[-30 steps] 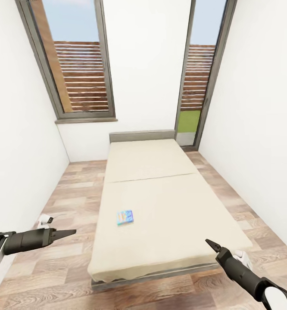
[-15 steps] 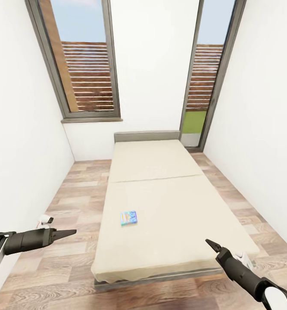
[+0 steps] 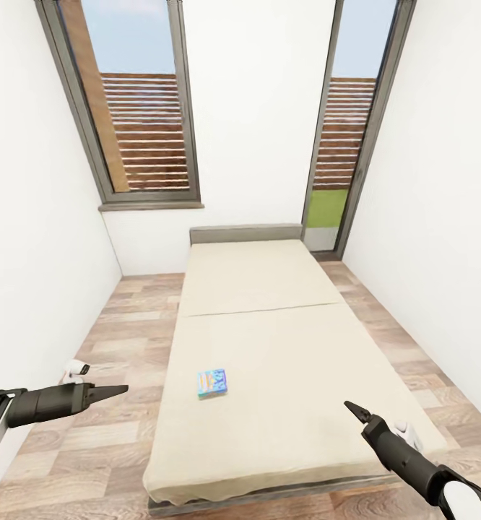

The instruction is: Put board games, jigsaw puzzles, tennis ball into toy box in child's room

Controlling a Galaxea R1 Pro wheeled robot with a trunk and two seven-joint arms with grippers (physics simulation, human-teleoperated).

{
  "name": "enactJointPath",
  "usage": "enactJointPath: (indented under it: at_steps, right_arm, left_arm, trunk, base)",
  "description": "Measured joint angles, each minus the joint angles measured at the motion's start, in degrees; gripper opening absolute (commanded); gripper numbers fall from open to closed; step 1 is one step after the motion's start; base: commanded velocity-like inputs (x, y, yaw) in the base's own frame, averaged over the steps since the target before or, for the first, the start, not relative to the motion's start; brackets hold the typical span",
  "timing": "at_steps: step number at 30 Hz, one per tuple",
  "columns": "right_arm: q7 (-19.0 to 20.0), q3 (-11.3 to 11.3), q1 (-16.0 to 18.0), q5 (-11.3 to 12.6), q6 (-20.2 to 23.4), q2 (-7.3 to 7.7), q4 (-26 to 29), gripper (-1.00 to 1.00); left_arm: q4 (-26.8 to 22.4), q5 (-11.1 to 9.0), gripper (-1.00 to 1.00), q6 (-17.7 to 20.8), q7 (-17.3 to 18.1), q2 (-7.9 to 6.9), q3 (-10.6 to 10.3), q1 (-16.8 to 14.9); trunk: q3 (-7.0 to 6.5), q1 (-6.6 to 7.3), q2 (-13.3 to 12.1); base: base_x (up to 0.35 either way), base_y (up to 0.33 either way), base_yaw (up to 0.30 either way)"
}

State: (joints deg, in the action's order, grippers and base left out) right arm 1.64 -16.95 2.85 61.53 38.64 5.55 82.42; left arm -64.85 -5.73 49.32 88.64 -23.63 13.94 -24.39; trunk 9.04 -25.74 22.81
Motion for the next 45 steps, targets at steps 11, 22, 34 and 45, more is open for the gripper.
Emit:
enactJointPath:
  at_steps: [11,22,34,45]
  right_arm:
    - [0.0,0.0,0.0,0.0,0.0,-0.03,0.0,1.0]
    - [0.0,0.0,0.0,0.0,0.0,-0.07,0.0,1.0]
    - [0.0,0.1,0.0,-0.1,0.0,-0.14,-0.1,1.0]
    - [0.0,0.1,0.0,0.0,0.0,-0.12,-0.1,1.0]
  left_arm:
    - [0.0,0.0,1.0,0.0,0.1,0.0,0.0,0.0]
    - [0.0,0.0,1.0,0.0,0.1,0.0,0.0,0.0]
    - [0.0,0.0,1.0,0.0,0.1,0.0,0.0,0.0]
    - [0.0,0.0,1.0,0.0,0.0,0.03,0.0,0.0]
  trunk:
    - [-1.0,-0.01,0.0]
    - [-2.02,-0.01,0.0]
    - [-3.15,-0.01,0.0]
    - [-4.17,-0.01,0.0]
  base:
    - [0.023,-0.009,0.0]
    - [0.002,-0.001,0.0]
    - [0.0,0.0,0.0]
    - [0.003,0.0,0.006]
